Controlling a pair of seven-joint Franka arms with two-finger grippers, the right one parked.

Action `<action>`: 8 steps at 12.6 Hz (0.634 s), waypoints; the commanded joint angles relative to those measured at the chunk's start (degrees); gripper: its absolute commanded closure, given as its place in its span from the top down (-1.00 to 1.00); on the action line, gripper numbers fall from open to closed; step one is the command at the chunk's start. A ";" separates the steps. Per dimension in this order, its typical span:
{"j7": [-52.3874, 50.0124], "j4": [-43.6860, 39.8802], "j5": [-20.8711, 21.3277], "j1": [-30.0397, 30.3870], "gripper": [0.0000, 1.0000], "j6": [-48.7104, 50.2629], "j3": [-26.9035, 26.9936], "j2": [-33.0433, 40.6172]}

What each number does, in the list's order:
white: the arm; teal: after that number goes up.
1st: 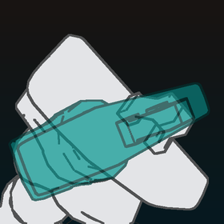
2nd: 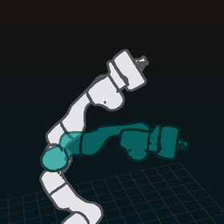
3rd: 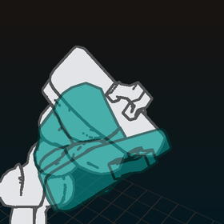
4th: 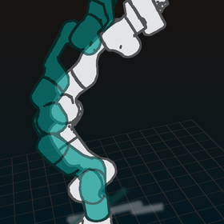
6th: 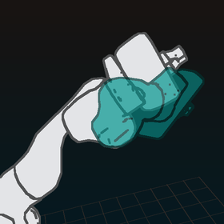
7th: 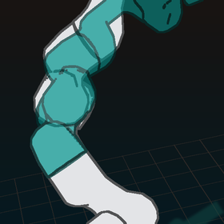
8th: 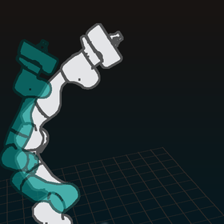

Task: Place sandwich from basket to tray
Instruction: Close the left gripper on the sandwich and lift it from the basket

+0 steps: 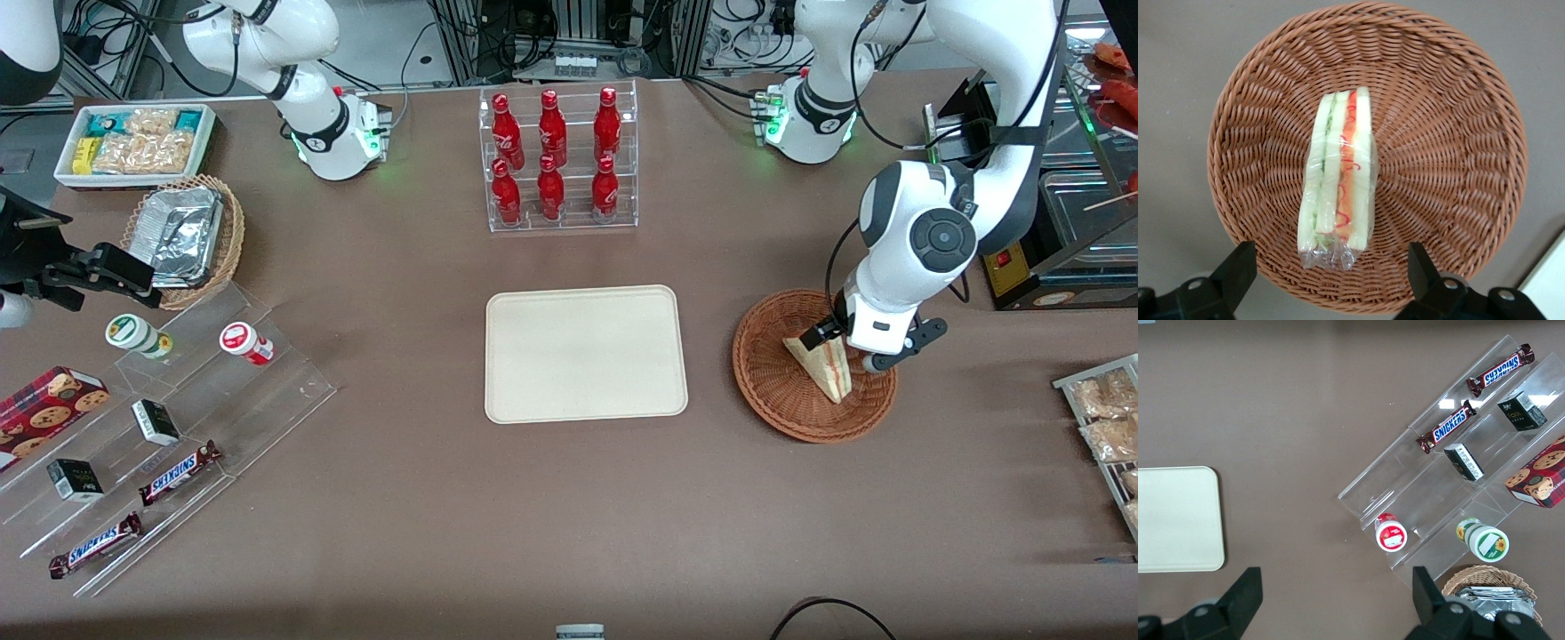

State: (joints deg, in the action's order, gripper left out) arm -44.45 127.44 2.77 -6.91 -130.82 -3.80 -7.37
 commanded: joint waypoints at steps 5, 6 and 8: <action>-5.03 0.96 -0.31 0.84 1.00 -7.43 0.11 -5.02; -5.03 0.96 -0.57 1.11 1.00 -7.87 0.11 -5.55; -4.94 1.31 -0.75 1.11 0.06 -7.70 0.11 -5.73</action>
State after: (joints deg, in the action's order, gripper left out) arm -48.49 128.28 2.42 -5.98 -137.70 -3.59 -13.25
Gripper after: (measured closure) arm 0.075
